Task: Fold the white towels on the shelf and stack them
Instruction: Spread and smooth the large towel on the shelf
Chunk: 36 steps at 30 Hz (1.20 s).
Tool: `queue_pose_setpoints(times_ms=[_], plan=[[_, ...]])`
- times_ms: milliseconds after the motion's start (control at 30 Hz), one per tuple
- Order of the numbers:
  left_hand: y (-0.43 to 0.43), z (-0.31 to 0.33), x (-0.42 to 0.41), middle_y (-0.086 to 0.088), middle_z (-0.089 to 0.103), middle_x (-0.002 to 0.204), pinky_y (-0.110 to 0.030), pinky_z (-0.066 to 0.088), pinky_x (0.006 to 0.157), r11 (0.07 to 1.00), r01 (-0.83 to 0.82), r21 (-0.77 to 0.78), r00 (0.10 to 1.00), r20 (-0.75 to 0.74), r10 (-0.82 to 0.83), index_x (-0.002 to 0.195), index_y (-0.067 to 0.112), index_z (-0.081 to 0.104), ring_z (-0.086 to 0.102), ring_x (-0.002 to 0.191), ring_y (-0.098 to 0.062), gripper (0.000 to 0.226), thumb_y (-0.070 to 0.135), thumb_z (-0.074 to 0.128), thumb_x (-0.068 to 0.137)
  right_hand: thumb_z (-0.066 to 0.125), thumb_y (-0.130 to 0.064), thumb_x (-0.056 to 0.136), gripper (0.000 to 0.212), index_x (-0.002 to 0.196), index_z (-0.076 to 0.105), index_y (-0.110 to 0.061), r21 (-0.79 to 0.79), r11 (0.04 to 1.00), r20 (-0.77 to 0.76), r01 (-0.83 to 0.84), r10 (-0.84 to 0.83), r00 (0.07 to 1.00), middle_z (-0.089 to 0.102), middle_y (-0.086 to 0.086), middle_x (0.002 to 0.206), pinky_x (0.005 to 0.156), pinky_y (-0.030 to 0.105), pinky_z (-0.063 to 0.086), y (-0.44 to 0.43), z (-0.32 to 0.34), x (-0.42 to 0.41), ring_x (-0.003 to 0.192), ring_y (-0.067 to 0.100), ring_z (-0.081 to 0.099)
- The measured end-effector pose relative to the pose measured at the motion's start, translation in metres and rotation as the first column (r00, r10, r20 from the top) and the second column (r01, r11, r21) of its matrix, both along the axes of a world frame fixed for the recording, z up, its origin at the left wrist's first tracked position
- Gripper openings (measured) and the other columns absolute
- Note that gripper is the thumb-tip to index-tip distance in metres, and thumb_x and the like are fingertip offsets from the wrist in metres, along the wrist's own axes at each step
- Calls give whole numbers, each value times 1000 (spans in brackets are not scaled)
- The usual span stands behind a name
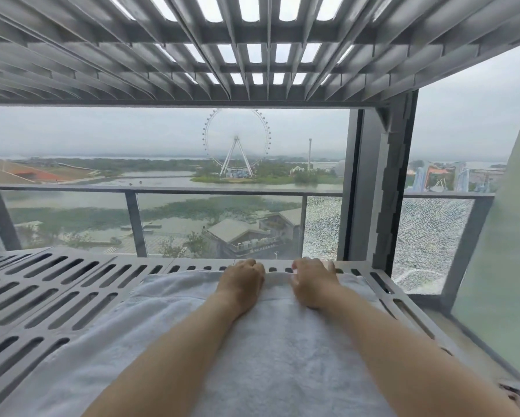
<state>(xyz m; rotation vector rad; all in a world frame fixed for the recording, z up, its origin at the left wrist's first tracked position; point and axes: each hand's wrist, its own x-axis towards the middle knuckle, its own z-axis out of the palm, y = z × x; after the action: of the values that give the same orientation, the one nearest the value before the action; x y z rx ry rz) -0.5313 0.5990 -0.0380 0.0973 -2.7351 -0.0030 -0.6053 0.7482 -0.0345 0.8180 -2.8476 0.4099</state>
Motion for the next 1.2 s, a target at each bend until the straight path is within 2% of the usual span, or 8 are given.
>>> queue_pose_setpoints(times_ms=[133, 233, 367, 633, 800, 867, 1000, 1200], plan=[[0, 1, 8, -10, 54, 119, -38, 37, 91, 998, -34, -50, 999, -39, 32, 110, 10, 51, 50, 113, -29, 28, 27, 33, 98, 27, -28, 96, 26, 111, 46, -18, -29, 982, 39, -188, 189, 981, 47, 7, 130, 107, 53, 23, -32, -9, 16, 125, 26, 36], [-8, 1, 16, -8, 56, 120, -36, 35, 93, 996, -39, -86, 999, -30, 36, 108, 11, 50, 49, 114, -27, 29, 30, 30, 99, 27, -24, 95, 22, 106, 44, -14, -33, 985, -20, -169, 169, 985, 45, 13, 123, 100, 44, 26, -26, -9, 17, 120, 30, 34], [-23, 5, 30, -9, 56, 119, -35, 35, 91, 991, 2, -132, 1000, 21, 1, 110, 12, 48, 49, 111, -27, 30, 30, 26, 100, 29, -17, 92, 18, 103, 43, -15, 27, 990, -91, -135, 137, 986, 44, 12, 120, 97, 41, 25, -18, -6, 21, 114, 29, 35], [-64, 13, 59, -8, 57, 116, -36, 37, 91, 964, 63, -257, 998, 38, -55, 109, 13, 48, 52, 108, -27, 33, 32, 23, 100, 29, -11, 88, 31, 116, 43, -12, 149, 988, -94, -42, 56, 994, 41, 11, 131, 107, 46, 16, -26, 5, 41, 127, 25, 30], [-76, 11, 67, -8, 55, 117, -36, 38, 90, 961, 139, -238, 990, 33, -135, 110, 12, 46, 51, 110, -26, 31, 32, 24, 100, 28, -35, 96, 29, 108, 47, -16, 211, 969, -101, -128, 152, 983, 54, 8, 126, 102, 48, 23, -69, 12, 67, 121, 23, 44], [-84, 12, 70, -7, 55, 119, -36, 37, 90, 960, 148, -238, 989, 30, -145, 110, 13, 46, 51, 112, -26, 30, 33, 25, 100, 28, -33, 98, 26, 104, 49, -18, 168, 974, -121, -152, 174, 977, 56, 7, 123, 99, 45, 25, -83, 12, 75, 119, 23, 46], [-112, 13, 80, -6, 55, 124, -38, 35, 89, 968, 116, -222, 993, 46, -108, 108, 15, 44, 51, 115, -25, 26, 34, 31, 98, 30, -26, 98, 23, 103, 51, -17, 126, 990, -232, -70, 98, 968, 59, 6, 117, 95, 42, 29, -84, 13, 79, 111, 23, 51], [-150, 13, 89, -4, 57, 121, -42, 34, 89, 988, 55, -147, 997, 69, -45, 107, 15, 47, 54, 111, -24, 35, 45, 35, 95, 29, -33, 98, 23, 99, 47, -18, 134, 989, -187, -66, 91, 978, 57, 6, 117, 92, 44, 31, -107, 7, 83, 112, 25, 49]])
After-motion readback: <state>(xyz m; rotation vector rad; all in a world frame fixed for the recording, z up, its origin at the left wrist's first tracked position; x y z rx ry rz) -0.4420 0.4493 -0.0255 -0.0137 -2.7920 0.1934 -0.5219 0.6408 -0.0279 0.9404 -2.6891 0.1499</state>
